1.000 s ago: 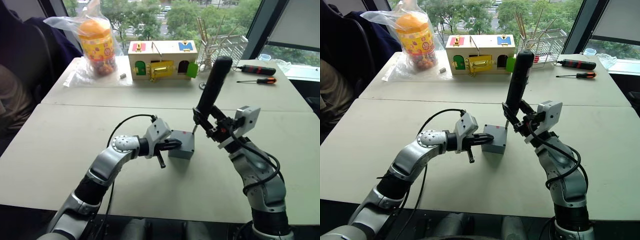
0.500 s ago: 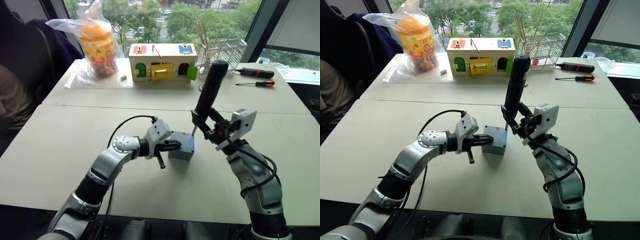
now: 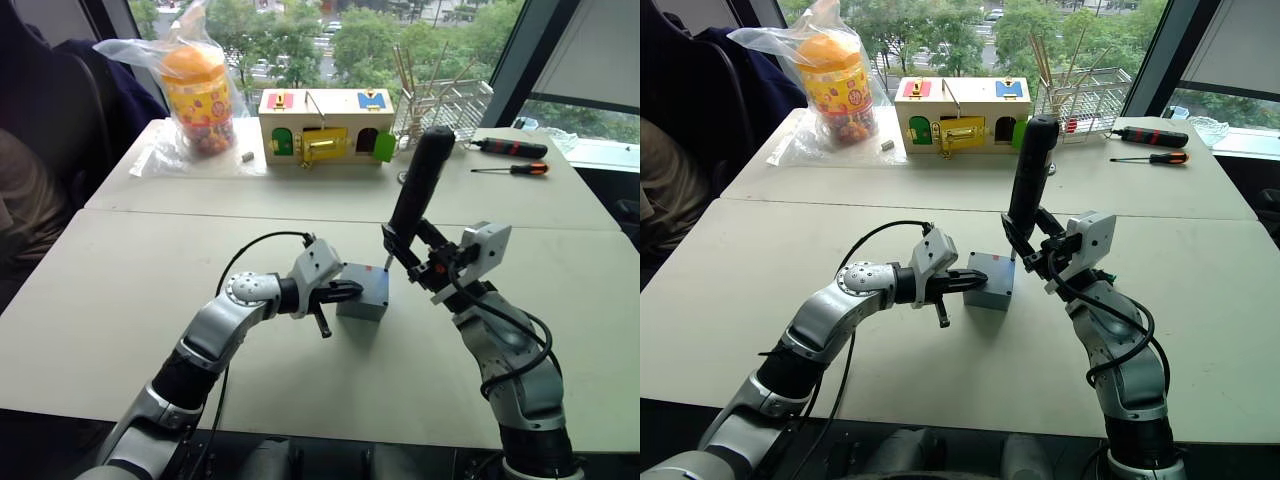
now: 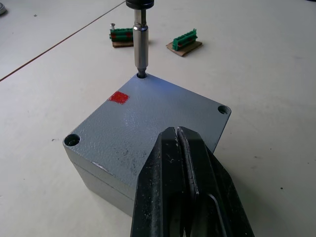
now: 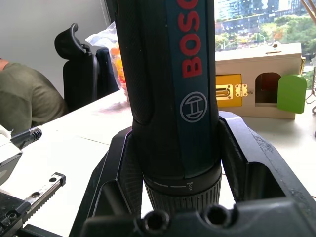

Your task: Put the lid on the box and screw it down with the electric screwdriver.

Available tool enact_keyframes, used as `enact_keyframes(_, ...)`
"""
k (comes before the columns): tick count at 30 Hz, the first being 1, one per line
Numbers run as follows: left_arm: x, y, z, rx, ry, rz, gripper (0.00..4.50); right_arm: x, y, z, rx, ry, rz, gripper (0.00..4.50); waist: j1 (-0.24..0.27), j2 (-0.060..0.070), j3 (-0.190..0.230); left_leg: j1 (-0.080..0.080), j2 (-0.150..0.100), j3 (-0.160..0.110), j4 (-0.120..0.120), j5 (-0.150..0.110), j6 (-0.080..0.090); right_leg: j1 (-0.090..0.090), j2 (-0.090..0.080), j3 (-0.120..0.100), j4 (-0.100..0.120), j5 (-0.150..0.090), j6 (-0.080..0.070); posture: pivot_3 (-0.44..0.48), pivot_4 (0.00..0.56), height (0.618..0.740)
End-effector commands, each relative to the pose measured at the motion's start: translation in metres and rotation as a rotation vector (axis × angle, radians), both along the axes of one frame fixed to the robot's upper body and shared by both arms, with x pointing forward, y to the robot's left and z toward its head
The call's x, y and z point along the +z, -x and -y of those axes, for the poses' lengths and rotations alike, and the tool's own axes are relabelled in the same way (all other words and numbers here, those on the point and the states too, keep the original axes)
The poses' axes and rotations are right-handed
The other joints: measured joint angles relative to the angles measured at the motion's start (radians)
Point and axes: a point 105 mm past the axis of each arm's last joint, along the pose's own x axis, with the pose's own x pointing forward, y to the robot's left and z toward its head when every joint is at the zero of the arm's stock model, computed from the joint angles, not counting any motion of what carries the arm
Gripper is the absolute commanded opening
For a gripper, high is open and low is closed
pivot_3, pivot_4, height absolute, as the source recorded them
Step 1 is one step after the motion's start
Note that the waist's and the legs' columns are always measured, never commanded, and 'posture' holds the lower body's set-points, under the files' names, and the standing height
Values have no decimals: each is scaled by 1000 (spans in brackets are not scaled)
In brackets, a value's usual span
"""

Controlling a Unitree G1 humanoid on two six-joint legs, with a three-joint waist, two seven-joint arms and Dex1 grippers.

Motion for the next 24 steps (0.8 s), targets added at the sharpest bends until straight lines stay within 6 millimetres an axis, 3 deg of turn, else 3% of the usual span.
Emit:
enact_keyframes(1, -10, 1, -2, 12, -24, -32, 0, -41, -2, -1, 5, 17, -177, 1756, 0, 0, 0, 0, 0, 0, 0, 0, 0, 0, 0, 0, 0, 0, 0, 0, 150, 740)
enact_keyframes(7, -11, 1, -2, 14, -22, -37, 0, -36, -2, 2, -2, 17, -161, 1756, 1, 0, 0, 0, 0, 0, 0, 0, 0, 0, 0, 0, 0, 0, 0, 0, 150, 740)
enact_keyframes(12, -12, 1, -1, 11, -16, -39, 0, -18, -3, 6, -13, 4, -110, 1756, 2, 0, 1, 0, 0, 0, 0, 0, 0, 0, 0, 0, -1, 0, 0, 0, 150, 740)
enact_keyframes(14, -12, 2, -1, 6, -11, -37, 0, -2, -3, 9, -21, -25, -71, 1756, 2, 1, 1, 0, 0, 0, 0, 0, 0, 0, 0, 0, -1, 0, 0, 0, 150, 740)
enact_keyframes(19, -15, 2, -3, 4, -13, -37, 0, 63, 6, 13, 6, -108, 79, 1756, 4, 7, 8, -4, -1, -1, 0, 0, 0, -1, -1, 1, -2, 0, 0, 0, 150, 740)
enact_keyframes(21, -16, 2, -2, 3, -11, -38, 0, 97, 11, 18, 19, -143, 157, 1756, 3, 12, 15, -4, -1, 0, 0, 0, 0, -1, -1, 2, -2, 0, 0, 0, 150, 740)
enact_keyframes(24, -15, 2, -1, 2, 3, -34, 0, 127, 16, 25, 29, -187, 210, 1756, 3, 13, 18, -8, -2, 1, 0, 0, 0, -3, 0, 4, -2, 0, 0, 0, 150, 740)
